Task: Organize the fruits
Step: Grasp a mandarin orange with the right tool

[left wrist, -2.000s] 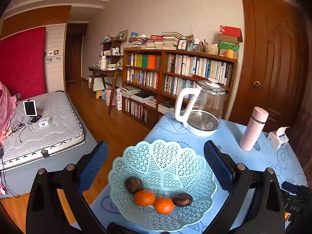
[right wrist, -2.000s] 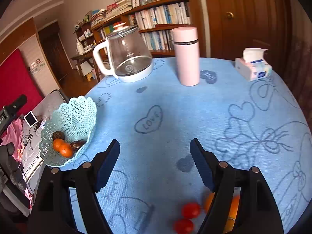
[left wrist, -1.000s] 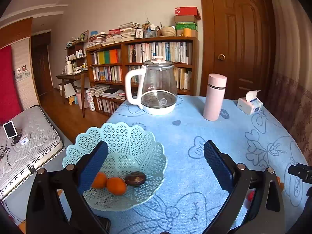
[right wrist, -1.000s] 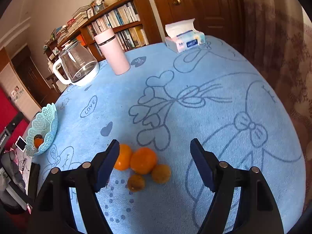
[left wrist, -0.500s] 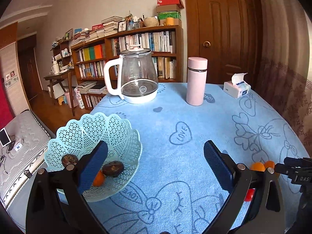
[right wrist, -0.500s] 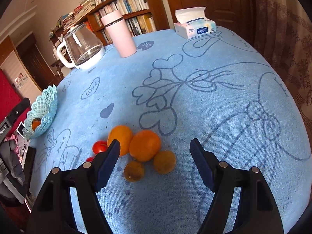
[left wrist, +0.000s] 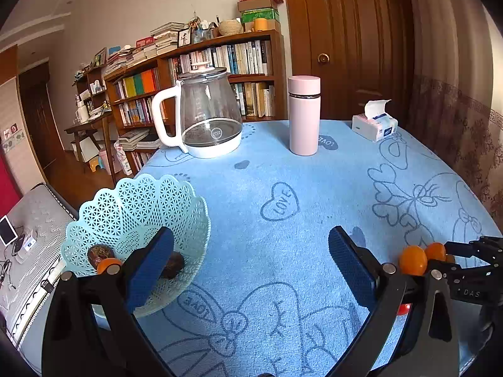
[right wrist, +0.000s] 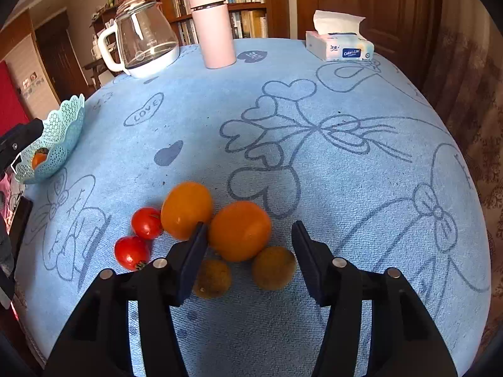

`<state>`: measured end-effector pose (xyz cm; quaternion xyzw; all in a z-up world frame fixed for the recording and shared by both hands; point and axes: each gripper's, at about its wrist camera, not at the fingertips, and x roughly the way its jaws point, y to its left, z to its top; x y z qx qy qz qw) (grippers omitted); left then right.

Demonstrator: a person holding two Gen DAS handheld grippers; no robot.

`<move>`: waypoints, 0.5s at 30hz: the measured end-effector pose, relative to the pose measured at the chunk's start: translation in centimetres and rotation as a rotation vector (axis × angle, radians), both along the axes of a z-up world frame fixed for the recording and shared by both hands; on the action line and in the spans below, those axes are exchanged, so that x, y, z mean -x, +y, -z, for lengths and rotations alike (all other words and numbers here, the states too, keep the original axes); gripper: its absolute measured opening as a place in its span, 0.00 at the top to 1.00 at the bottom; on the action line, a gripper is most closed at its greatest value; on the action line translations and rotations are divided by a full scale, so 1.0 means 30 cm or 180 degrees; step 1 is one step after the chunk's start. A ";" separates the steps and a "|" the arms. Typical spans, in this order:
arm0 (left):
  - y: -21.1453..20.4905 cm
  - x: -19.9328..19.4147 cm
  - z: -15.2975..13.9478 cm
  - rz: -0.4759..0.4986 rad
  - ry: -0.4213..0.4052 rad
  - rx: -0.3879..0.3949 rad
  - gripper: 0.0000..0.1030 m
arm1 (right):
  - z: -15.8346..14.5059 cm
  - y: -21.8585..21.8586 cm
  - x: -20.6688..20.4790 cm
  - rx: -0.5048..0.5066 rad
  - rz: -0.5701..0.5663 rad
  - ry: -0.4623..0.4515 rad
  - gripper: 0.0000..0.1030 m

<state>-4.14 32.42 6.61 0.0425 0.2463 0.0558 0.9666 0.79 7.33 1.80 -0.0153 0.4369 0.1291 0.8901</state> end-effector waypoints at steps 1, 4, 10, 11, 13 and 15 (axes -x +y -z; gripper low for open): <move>-0.001 0.000 0.002 0.0003 0.0004 -0.0006 0.03 | 0.002 0.004 0.000 0.0025 -0.0012 -0.0004 0.47; -0.007 -0.001 0.006 0.0011 0.0014 -0.0026 0.03 | 0.006 0.010 -0.001 0.0058 -0.0040 -0.0022 0.48; -0.035 -0.013 0.029 0.0100 0.0097 -0.0027 0.03 | 0.020 0.024 -0.031 0.0067 -0.0088 -0.0022 0.50; -0.040 -0.013 0.033 0.0117 0.0113 -0.0027 0.03 | 0.020 0.024 -0.033 0.0061 -0.0092 -0.0031 0.51; -0.051 -0.016 0.046 0.0146 0.0148 -0.0027 0.03 | 0.016 0.018 -0.032 0.0006 -0.0088 -0.0048 0.55; -0.060 -0.021 0.057 0.0170 0.0182 -0.0019 0.03 | 0.011 0.005 -0.028 -0.0094 -0.0078 -0.0064 0.59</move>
